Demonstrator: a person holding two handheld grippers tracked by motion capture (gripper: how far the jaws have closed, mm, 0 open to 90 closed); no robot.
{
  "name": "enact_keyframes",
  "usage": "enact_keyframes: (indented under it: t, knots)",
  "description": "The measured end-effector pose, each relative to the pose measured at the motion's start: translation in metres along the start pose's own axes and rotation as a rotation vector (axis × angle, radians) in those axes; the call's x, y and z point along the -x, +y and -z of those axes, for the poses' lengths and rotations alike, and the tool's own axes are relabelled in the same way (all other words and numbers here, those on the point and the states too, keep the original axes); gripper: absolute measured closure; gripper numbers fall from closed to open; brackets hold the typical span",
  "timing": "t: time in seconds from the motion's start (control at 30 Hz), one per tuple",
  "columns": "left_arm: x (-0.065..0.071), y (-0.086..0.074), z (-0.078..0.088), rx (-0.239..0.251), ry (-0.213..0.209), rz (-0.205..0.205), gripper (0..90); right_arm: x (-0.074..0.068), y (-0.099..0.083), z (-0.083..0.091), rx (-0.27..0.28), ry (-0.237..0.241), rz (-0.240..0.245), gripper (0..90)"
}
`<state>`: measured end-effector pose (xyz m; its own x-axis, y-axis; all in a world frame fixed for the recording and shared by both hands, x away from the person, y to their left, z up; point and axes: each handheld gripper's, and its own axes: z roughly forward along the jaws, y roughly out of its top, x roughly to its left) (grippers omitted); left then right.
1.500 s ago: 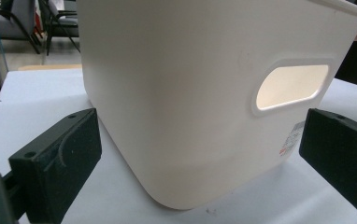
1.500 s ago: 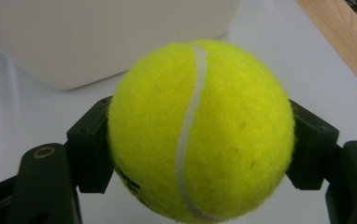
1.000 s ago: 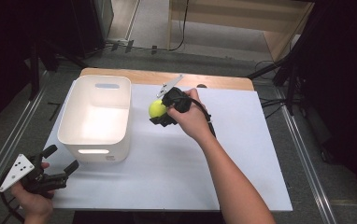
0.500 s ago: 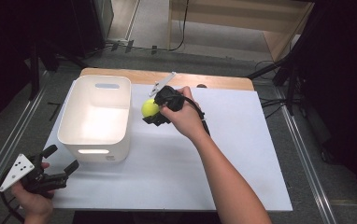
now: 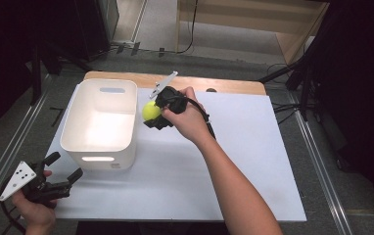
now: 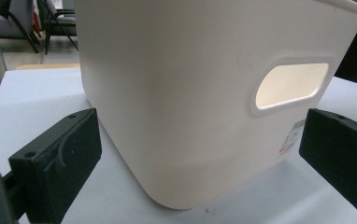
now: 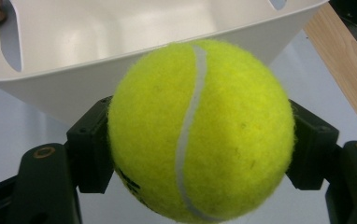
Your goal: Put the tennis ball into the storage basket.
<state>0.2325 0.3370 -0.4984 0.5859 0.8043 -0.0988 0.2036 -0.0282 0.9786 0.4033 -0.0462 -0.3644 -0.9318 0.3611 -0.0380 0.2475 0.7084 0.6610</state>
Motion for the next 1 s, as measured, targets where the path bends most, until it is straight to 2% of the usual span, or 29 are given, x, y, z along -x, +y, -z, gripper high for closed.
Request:
enact_keyframes:
  t: [1.0]
  knots:
    - [0.0,0.0,0.0,0.001,-0.004,0.001,0.0,-0.005,0.029,-0.002,0.014,0.017,0.028,23.6]
